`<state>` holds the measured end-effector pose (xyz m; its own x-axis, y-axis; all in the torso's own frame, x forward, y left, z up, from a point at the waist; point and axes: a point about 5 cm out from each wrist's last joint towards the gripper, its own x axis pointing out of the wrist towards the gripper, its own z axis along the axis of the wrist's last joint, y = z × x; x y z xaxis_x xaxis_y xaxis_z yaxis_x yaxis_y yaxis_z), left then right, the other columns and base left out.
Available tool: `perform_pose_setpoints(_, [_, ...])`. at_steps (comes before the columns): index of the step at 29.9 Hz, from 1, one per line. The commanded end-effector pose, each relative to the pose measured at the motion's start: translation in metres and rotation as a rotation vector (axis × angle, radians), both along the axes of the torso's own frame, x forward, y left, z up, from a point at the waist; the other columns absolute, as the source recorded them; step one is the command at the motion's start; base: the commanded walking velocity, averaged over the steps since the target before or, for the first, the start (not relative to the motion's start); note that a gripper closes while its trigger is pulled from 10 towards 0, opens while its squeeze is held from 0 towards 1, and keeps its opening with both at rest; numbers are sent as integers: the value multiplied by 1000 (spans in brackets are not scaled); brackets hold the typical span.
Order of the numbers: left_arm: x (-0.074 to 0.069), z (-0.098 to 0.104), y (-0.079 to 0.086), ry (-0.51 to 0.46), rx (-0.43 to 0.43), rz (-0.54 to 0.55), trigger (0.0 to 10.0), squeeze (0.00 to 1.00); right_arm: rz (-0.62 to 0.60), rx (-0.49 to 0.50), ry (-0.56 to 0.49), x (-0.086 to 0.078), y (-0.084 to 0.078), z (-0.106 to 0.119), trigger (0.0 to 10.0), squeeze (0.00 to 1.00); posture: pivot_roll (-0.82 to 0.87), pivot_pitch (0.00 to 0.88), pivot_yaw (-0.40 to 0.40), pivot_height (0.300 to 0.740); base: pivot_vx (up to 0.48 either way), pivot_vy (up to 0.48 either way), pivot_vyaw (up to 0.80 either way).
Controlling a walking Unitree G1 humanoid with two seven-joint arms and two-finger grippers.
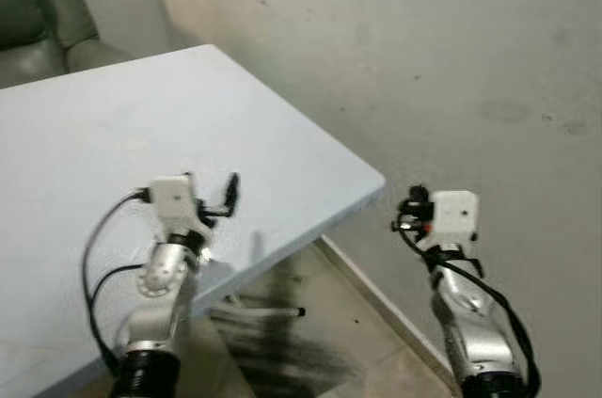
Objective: Hang keys on a hook
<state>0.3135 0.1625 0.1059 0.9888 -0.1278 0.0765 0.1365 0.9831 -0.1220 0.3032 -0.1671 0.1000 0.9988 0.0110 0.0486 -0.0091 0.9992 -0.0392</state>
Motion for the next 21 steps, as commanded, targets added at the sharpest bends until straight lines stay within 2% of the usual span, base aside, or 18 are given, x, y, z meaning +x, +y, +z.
perform_pose_setpoints(1, [0, 0, 5, 4, 12, 15, 10000, 0, 15, -1, -16, 1, 4, 5, 10000, 0, -4, 40, -12, 740, 0, 0, -775])
perform_pose_setpoints(21, [-3, -1, 8, 7, 29, 30, 10000, 0, 5, -4, -14, 1, 4, 6, 10000, 0, -5, 62, -9, 740, 0, 0, -773])
